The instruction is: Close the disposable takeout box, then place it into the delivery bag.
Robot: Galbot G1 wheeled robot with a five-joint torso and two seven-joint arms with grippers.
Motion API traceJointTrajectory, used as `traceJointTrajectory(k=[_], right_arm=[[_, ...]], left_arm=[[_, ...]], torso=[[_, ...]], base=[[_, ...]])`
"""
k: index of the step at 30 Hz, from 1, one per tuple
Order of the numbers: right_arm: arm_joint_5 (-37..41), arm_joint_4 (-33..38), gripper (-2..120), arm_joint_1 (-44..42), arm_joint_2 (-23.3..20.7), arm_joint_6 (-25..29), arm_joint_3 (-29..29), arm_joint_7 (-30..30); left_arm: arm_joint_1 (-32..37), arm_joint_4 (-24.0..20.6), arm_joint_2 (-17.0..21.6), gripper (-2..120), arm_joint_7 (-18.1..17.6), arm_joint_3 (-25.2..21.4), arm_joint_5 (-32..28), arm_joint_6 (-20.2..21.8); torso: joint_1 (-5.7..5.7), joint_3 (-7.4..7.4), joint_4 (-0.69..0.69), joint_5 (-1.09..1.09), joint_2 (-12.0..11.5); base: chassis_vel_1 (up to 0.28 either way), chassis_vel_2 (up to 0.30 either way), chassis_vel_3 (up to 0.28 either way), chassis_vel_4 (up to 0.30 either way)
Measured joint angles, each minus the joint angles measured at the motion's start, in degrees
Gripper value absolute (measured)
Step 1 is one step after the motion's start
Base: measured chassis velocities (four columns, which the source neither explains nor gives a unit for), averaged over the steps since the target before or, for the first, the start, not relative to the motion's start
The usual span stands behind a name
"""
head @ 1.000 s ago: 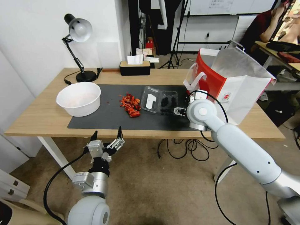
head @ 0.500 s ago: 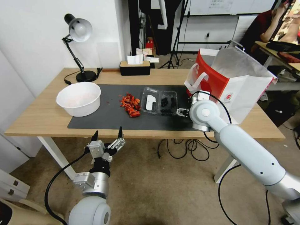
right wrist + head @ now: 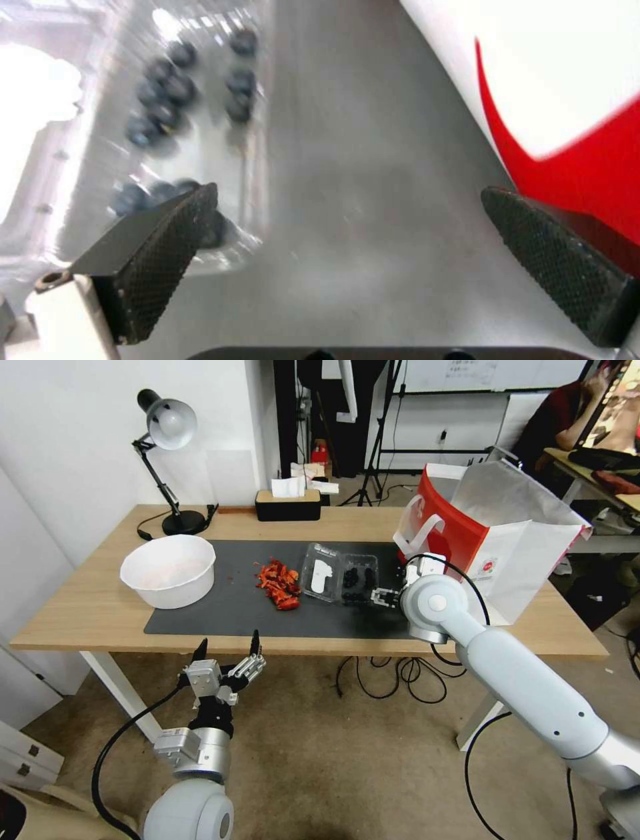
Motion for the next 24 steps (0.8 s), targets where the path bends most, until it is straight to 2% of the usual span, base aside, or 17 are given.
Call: traceJointTrajectory(k=[2,4,5,7,9,10,11,13,14,15,18,19,20,21,24], right_arm=[[-1.1,0.2,100,-0.3,-0.1,0.7,0.0,-1.3],[-5.8,1.7,100,-1.9,-0.5,4.2,0.6,-7.3],[-5.8,1.7,100,-1.9,-0.5,4.2,0.6,-7.3],[-11.7,3.8,100,-4.7,-1.5,9.1,2.2,-15.0],[-13.3,4.5,100,-5.6,-1.8,10.4,2.7,-17.1],[-18.5,6.3,100,-8.4,-2.9,13.5,4.5,-23.6],[-21.5,7.4,100,-10.0,-3.4,14.8,5.5,-26.7],[-22.6,7.7,100,-10.6,-3.6,15.2,5.8,-27.7],[-26.8,9.2,100,-13.2,-4.3,16.9,7.2,-31.7],[-26.8,9.2,100,-13.2,-4.3,16.9,7.2,-31.7],[-38.7,12.3,100,-21.4,-5.6,23.0,12.1,-42.8],[-38.7,12.3,100,-21.4,-5.6,23.0,12.1,-42.8],[-44.1,13.3,100,-24.8,-5.7,26.3,14.2,-46.6],[-47.0,13.9,100,-26.3,-5.6,27.6,14.9,-47.7],[-53.8,14.6,100,-29.1,-5.0,29.9,16.2,-47.7]], left_arm=[[0.0,0.0,0.0,100,0.0,0.0,0.0,0.0],[-0.1,0.0,0.0,100,0.0,0.0,-0.1,0.0],[-0.1,0.0,0.0,100,0.0,0.0,-0.1,0.0],[-0.1,0.0,0.1,100,-0.3,0.0,-0.4,-0.1],[-0.2,0.0,0.2,100,-0.4,0.0,-0.6,-0.1],[-0.2,0.1,0.6,100,-0.4,0.0,-1.0,-0.1],[-0.3,0.3,0.8,100,-0.4,0.0,-1.2,-0.1],[-0.3,0.4,0.9,100,-0.4,0.0,-1.2,-0.1],[-0.4,0.6,1.3,100,-0.4,0.0,-1.4,-0.1],[-0.4,0.6,1.3,100,-0.4,0.0,-1.4,-0.1],[-0.5,0.9,2.0,100,-0.4,0.0,-1.7,-0.2],[-0.5,0.9,2.0,100,-0.4,0.0,-1.7,-0.2],[-0.6,1.0,2.1,100,-0.3,0.0,-1.7,-0.2],[-0.6,1.0,2.1,100,-0.2,0.1,-1.7,-0.2],[-0.7,1.2,2.1,100,-0.1,0.3,-1.7,-0.2]], torso=[[0.00,0.00,0.00,0.00,0.0],[0.00,0.00,0.01,0.00,0.0],[0.00,0.00,0.01,0.00,0.0],[0.00,0.00,0.01,0.00,0.0],[0.00,0.00,0.01,0.00,0.0],[0.00,0.00,-0.01,0.00,0.0],[0.00,0.00,0.00,0.00,0.0],[0.00,-0.01,0.00,-0.01,0.0],[0.00,0.00,-0.01,0.00,0.0],[0.00,0.00,-0.01,0.00,0.0],[-0.01,0.00,-0.01,0.01,0.0],[-0.01,0.00,-0.01,0.01,0.0],[-0.01,-0.01,-0.01,0.00,0.0],[-0.01,-0.01,-0.01,-0.01,0.0],[-0.01,-0.01,0.00,-0.01,0.0]], base=[[0.000,0.000,0.000,0.000],[0.000,0.000,0.000,0.000],[0.000,0.000,0.000,0.000],[0.000,0.000,0.000,0.000],[0.000,0.000,0.000,0.000],[0.000,0.000,0.000,0.000],[0.000,0.000,0.000,0.000],[0.000,0.000,0.000,0.000],[0.000,0.000,0.000,0.000],[0.000,0.000,0.000,0.000],[0.000,0.000,0.000,0.000],[0.000,0.000,0.000,0.000],[0.000,0.000,0.000,0.000],[0.000,0.000,0.000,0.000],[0.000,0.000,0.000,0.000]])
